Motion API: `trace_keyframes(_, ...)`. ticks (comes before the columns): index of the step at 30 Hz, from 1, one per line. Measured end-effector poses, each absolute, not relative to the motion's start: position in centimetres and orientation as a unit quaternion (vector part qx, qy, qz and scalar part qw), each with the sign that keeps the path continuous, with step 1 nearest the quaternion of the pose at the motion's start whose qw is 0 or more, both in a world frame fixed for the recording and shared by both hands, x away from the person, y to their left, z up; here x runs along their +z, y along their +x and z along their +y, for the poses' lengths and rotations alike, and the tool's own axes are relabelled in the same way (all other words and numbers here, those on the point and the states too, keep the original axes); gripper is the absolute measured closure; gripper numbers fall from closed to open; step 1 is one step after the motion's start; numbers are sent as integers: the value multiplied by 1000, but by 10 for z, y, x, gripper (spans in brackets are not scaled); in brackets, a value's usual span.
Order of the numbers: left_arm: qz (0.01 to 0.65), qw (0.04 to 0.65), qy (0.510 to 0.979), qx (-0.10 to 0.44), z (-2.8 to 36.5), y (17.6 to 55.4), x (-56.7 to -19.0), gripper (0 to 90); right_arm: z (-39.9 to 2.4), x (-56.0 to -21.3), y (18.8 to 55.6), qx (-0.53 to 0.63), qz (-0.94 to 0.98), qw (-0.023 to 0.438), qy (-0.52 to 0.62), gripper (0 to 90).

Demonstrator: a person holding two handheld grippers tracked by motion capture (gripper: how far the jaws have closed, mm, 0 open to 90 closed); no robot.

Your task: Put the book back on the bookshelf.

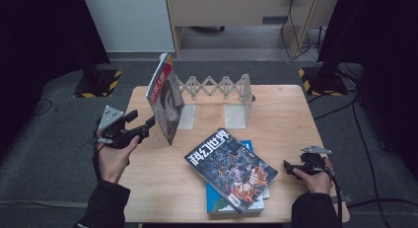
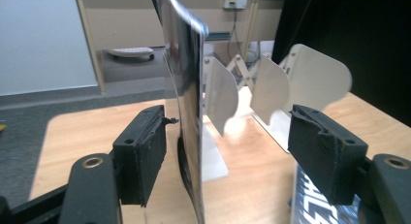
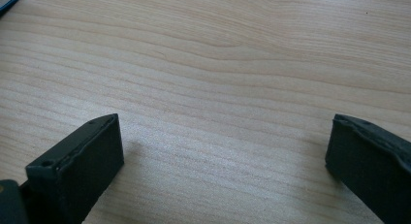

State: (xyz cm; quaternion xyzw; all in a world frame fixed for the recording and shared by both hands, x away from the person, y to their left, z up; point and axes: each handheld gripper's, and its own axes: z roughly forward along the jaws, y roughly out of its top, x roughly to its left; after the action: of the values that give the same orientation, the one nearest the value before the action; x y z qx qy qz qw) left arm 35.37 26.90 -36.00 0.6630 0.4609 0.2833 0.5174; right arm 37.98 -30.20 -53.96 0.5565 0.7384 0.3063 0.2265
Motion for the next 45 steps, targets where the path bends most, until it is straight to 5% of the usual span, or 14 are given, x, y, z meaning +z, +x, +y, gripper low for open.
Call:
trace_keyframes(21,461,489,712,204,237,342,-441,264,-293,-511,370,349,725,229,547,283)
trace_keyframes(45,439,474,755,113,195,354,-490,254,-239,-480,353,408,750,186,486,298)
